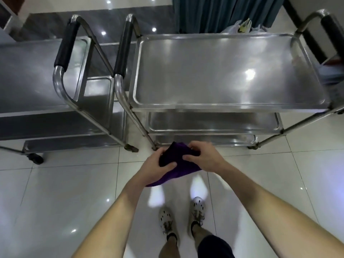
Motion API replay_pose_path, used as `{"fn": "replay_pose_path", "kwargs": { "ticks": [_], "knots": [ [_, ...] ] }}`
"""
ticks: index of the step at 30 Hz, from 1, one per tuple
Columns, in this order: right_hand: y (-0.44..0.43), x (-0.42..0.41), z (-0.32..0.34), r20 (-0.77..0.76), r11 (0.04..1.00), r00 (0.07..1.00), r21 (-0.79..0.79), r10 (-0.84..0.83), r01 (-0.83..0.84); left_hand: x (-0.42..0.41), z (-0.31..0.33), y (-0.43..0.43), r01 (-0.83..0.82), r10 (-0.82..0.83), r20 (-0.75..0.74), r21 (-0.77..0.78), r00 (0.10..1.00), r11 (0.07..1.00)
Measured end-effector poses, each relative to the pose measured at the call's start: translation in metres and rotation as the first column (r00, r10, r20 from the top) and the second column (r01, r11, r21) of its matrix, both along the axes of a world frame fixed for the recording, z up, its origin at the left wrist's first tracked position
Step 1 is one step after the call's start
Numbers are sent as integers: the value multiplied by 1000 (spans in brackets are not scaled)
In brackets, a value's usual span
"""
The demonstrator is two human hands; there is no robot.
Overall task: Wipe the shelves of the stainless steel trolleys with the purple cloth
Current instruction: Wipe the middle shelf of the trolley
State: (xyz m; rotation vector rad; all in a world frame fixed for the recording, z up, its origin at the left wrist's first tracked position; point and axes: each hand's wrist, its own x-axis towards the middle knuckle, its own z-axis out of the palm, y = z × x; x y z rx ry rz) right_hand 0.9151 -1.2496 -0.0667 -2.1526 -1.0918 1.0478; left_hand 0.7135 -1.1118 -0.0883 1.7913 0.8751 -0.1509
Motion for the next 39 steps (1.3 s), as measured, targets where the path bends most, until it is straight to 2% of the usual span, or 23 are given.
{"fn": "replay_pose_path", "kwargs": {
  "ticks": [4, 7, 10, 11, 16, 19, 20, 22, 24, 26, 29, 30, 31, 32, 33, 34, 36, 37, 39],
  "knots": [
    [-5, 8, -40, -9, 996, 998, 66, -58, 58, -2, -33, 12, 140, -140, -231, -13, 963, 990],
    [-4, 12, -79, -42, 995, 996, 54, -78, 80, 4, -68, 24, 33, -23, -253, 36, 967, 999],
    [6, 21, -130, 28, 979, 981, 72, -194, 191, 18, -110, 41, -210, 211, -151, 22, 966, 977],
    [12, 25, -149, 68, 972, 972, 84, -226, 220, 26, -125, 48, -247, 250, -112, 43, 962, 968],
    [56, 55, -236, 158, 926, 916, 147, -369, 348, 78, -195, 94, -205, 199, 56, 375, 979, 904],
    [99, 87, -267, 159, 865, 864, 255, -478, 431, 119, -219, 139, -200, 147, 148, 459, 978, 866],
    [114, 98, -276, 189, 875, 863, 239, -468, 422, 130, -227, 153, -177, 118, 152, 468, 981, 866],
    [137, 111, -301, 432, 952, 849, 101, -304, 289, 141, -246, 164, -189, 107, 182, 528, 977, 828],
    [150, 109, -328, 650, 988, 745, 64, -148, 140, 131, -271, 156, -368, 160, 385, 561, 909, 742],
    [157, 100, -355, 685, 993, 724, 116, -81, 2, 106, -306, 144, -609, 217, 608, 567, 764, 554],
    [164, 88, -393, 683, 992, 730, 87, 10, -95, 73, -353, 145, -860, 306, 807, 441, 506, 258],
    [166, 85, -401, 711, 993, 702, 66, 24, -102, 68, -364, 152, -902, 317, 846, 387, 429, 190],
    [167, 84, -407, 738, 993, 674, 55, 28, -101, 66, -368, 159, -924, 332, 863, 346, 381, 161],
    [167, 84, -409, 752, 993, 659, 61, 20, -99, 66, -370, 169, -931, 367, 856, 322, 364, 172],
    [167, 85, -409, 754, 992, 657, 74, 11, -102, 68, -367, 181, -927, 417, 832, 284, 366, 246],
    [165, 86, -408, 747, 991, 664, 81, 11, -108, 71, -364, 195, -904, 470, 794, 221, 385, 367],
    [161, 89, -402, 729, 990, 685, 79, 22, -116, 77, -350, 215, -783, 568, 696, -13, 439, 621],
    [161, 90, -399, 718, 991, 695, 70, 32, -118, 81, -346, 223, -734, 598, 658, -99, 459, 672],
    [164, 91, -398, 718, 993, 694, 25, 62, -114, 88, -344, 232, -729, 606, 633, -96, 481, 678]
  ]
}}
